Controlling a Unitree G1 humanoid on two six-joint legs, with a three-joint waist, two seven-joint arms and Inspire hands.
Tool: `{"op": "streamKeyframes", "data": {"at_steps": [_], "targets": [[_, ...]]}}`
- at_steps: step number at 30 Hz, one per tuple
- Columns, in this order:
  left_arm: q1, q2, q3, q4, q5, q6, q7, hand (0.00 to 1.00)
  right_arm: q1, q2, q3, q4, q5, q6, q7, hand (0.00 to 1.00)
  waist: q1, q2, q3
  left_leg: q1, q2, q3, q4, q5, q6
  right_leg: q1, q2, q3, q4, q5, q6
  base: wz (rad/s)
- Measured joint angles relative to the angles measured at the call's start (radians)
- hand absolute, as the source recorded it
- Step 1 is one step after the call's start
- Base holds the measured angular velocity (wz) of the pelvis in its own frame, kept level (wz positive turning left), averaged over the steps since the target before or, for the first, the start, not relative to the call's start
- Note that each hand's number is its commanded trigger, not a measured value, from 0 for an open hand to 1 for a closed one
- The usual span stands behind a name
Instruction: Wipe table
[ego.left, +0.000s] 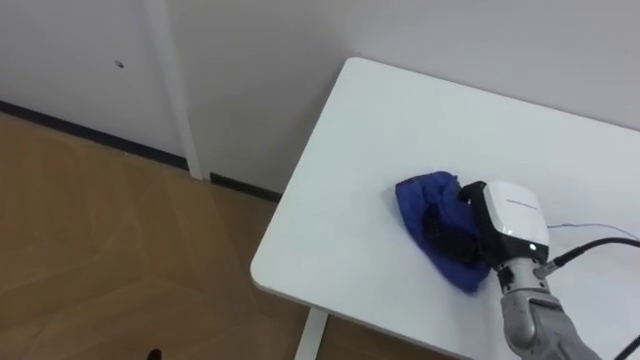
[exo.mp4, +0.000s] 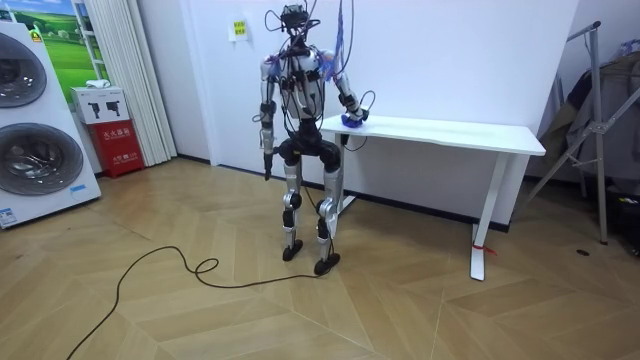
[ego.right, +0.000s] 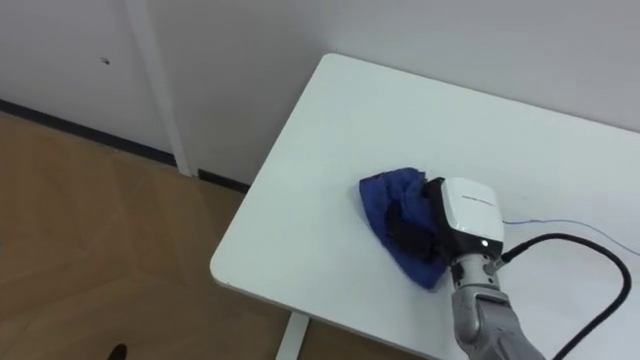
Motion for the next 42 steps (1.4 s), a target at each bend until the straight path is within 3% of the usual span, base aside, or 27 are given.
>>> {"op": "streamKeyframes", "data": {"at_steps": [3, 7, 11, 15, 16, 17, 20, 22, 24, 28, 34, 42], "targets": [[-0.006, -0.009, -0.033, -0.001, -0.030, 0.000, 0.006, 0.00, -0.009, 0.011, 0.045, -0.059, 0.006, 0.059, 0.027, 1.00, 0.004, 0.015, 0.0022, -0.009, 0.002, 0.023, -0.004, 0.000, 0.000, -0.015, 0.001, 0.022, 0.000, 0.001, -0.002, -0.25], [-0.034, -0.020, -0.037, 0.000, -0.034, 0.000, 0.004, 0.00, -0.042, 0.023, 0.052, -0.032, 0.097, 0.062, 0.014, 1.00, 0.005, 0.019, 0.0012, -0.033, 0.003, 0.033, 0.000, 0.004, 0.001, -0.044, 0.000, 0.029, 0.002, 0.004, -0.006, -0.09], [-0.037, -0.016, -0.035, -0.002, -0.036, 0.004, -0.008, 0.00, -0.117, 0.022, 0.050, 0.093, 0.173, 0.008, -0.024, 1.00, -0.002, 0.021, 0.0013, -0.058, 0.003, 0.028, 0.010, 0.004, 0.002, -0.063, -0.001, 0.031, 0.004, 0.006, -0.009, 0.01], [-0.039, 0.002, -0.030, -0.002, -0.034, 0.017, -0.041, 0.00, -0.174, 0.010, 0.011, 0.212, 0.237, -0.031, -0.056, 1.00, -0.015, 0.021, -0.0006, -0.088, 0.000, 0.007, 0.024, 0.007, 0.002, -0.077, -0.001, 0.003, 0.000, 0.009, -0.012, 0.20], [-0.035, 0.014, -0.024, -0.002, -0.034, 0.019, -0.056, 0.00, -0.179, 0.001, -0.015, 0.236, 0.253, -0.045, -0.063, 1.00, -0.015, 0.021, -0.0012, -0.098, -0.001, -0.003, 0.028, 0.007, 0.002, -0.080, -0.001, -0.008, 0.001, 0.009, -0.012, 0.32], [-0.034, 0.020, -0.001, -0.001, -0.034, 0.020, -0.065, 0.00, -0.183, -0.009, -0.049, 0.258, 0.256, -0.061, -0.065, 1.00, -0.019, 0.021, -0.0071, -0.113, -0.002, -0.013, 0.033, 0.008, 0.002, -0.092, -0.001, -0.010, 0.002, 0.009, -0.012, 0.33], [-0.004, 0.031, 0.052, -0.002, -0.031, 0.023, -0.066, 0.00, -0.193, -0.030, -0.123, 0.324, 0.262, -0.086, -0.077, 1.00, -0.031, 0.022, -0.0098, -0.124, -0.007, -0.027, 0.035, 0.014, 0.003, -0.091, -0.003, -0.021, 0.000, 0.009, -0.012, 0.21], [0.008, 0.044, 0.058, -0.002, -0.029, 0.029, -0.066, 0.00, -0.176, -0.060, -0.148, 0.342, 0.271, -0.088, -0.097, 1.00, -0.034, 0.021, -0.0125, -0.125, -0.011, -0.040, 0.034, 0.016, 0.004, -0.089, -0.006, -0.040, 0.000, 0.009, -0.012, 0.23], [0.022, 0.051, 0.107, -0.003, -0.015, 0.029, -0.064, 0.00, -0.155, -0.090, -0.190, 0.381, 0.271, -0.096, -0.116, 1.00, -0.036, 0.019, -0.0150, -0.120, -0.016, -0.048, 0.033, 0.017, 0.006, -0.079, -0.009, -0.048, -0.002, 0.009, -0.012, 0.19], [0.026, 0.054, 0.166, -0.005, 0.019, 0.029, -0.046, 0.00, -0.110, -0.099, -0.303, 0.416, 0.272, -0.100, -0.134, 1.00, -0.060, 0.008, -0.0211, -0.119, -0.020, -0.052, 0.033, 0.019, 0.009, -0.068, -0.014, -0.064, 0.000, 0.009, -0.012, 0.13], [0.022, 0.054, 0.163, -0.001, 0.007, 0.027, -0.040, 0.00, -0.046, -0.116, -0.351, 0.458, 0.304, -0.100, -0.138, 1.00, -0.091, -0.004, -0.0231, -0.095, -0.019, -0.050, 0.026, 0.019, 0.009, -0.053, -0.014, -0.062, 0.000, 0.009, -0.011, -0.03], [0.042, 0.049, 0.158, -0.002, 0.008, 0.025, -0.030, 0.00, 0.001, -0.128, -0.385, 0.453, 0.329, -0.099, -0.160, 1.00, -0.097, 0.006, -0.0203, -0.063, -0.019, -0.043, 0.013, 0.019, 0.009, -0.019, -0.014, -0.060, -0.001, 0.008, -0.009, -0.04]]}}
